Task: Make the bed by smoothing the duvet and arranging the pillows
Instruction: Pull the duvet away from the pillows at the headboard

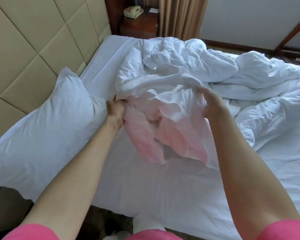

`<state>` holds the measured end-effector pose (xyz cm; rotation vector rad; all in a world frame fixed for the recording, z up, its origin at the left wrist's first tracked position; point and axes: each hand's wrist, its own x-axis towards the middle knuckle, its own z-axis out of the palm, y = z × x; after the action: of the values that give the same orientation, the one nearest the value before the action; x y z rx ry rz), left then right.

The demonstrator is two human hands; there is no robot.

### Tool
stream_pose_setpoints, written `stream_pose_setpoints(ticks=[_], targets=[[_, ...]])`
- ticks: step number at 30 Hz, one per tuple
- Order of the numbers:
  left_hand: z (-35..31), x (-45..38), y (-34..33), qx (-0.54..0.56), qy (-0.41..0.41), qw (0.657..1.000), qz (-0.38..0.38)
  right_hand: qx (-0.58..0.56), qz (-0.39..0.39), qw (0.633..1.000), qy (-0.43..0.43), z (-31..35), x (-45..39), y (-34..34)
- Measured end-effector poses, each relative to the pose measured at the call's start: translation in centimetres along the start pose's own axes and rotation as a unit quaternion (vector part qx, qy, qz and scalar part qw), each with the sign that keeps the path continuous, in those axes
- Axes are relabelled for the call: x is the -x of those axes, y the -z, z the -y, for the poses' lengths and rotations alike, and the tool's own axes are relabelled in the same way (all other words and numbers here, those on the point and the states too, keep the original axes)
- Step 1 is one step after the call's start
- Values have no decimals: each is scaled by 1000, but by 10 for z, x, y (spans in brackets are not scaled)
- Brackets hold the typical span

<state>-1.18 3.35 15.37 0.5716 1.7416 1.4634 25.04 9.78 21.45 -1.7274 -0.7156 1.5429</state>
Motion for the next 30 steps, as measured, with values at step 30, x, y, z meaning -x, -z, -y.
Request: stream_pose_setpoints(ticks=[30], targets=[[51,102,259,-189,211,935,212,127,112,964,204,-92,170,-183]])
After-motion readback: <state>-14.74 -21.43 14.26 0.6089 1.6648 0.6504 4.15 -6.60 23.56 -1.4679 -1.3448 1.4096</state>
